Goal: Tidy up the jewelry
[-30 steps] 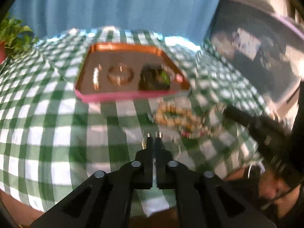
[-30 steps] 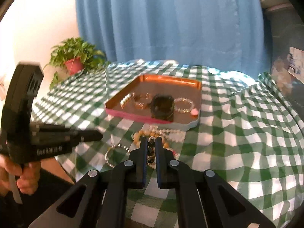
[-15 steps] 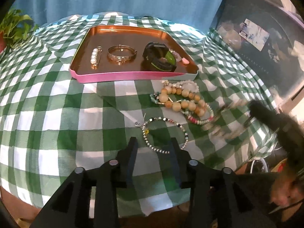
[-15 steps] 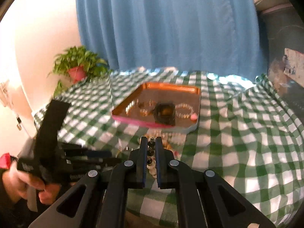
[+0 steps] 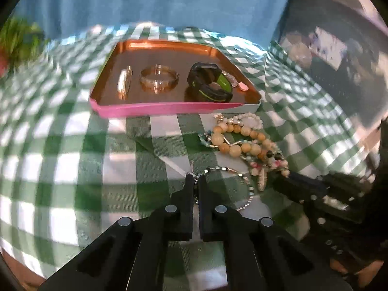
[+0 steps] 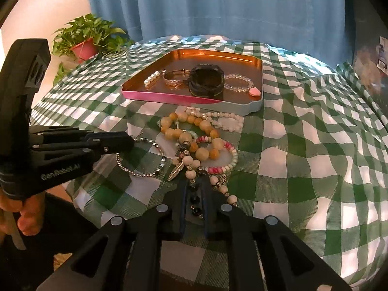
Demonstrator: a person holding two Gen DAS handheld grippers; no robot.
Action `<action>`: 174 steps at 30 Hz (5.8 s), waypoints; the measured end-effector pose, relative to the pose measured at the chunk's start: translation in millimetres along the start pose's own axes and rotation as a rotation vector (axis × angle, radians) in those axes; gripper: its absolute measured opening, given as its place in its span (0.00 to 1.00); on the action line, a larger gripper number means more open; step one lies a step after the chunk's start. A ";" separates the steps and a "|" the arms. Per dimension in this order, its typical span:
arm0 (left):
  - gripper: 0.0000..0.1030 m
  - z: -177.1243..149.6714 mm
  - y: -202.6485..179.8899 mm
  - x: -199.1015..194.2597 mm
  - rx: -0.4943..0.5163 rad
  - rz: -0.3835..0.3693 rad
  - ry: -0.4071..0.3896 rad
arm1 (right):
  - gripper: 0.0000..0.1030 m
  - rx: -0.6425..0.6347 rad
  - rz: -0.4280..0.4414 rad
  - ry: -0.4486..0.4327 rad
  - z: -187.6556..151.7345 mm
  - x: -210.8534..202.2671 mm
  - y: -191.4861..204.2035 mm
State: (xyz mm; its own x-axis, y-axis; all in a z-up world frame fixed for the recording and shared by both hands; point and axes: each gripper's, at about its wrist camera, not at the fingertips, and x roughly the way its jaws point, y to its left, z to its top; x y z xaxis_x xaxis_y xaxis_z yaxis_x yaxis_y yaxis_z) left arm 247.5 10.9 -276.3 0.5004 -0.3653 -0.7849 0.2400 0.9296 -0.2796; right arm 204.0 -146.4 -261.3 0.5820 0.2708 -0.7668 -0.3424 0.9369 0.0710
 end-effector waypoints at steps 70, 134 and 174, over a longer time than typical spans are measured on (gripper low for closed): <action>0.03 141.7 -20.1 -71.1 0.192 0.168 -0.329 | 0.06 -0.026 -0.004 -0.381 160.5 -48.0 17.3; 0.74 102.8 10.3 -49.4 0.124 0.345 -0.223 | 0.46 0.199 -0.065 -0.128 117.7 8.8 -44.4; 0.72 18.6 -49.8 -56.9 0.141 0.119 -0.128 | 0.27 0.288 -0.038 -0.228 19.4 -72.4 -59.3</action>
State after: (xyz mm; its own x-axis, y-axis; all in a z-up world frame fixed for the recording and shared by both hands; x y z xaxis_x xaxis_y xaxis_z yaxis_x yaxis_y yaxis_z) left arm 222.6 -15.5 -207.4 0.6312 -0.2652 -0.7289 0.2829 0.9537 -0.1020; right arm 196.5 -217.3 -197.6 0.7511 0.2464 -0.6124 -0.1148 0.9624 0.2463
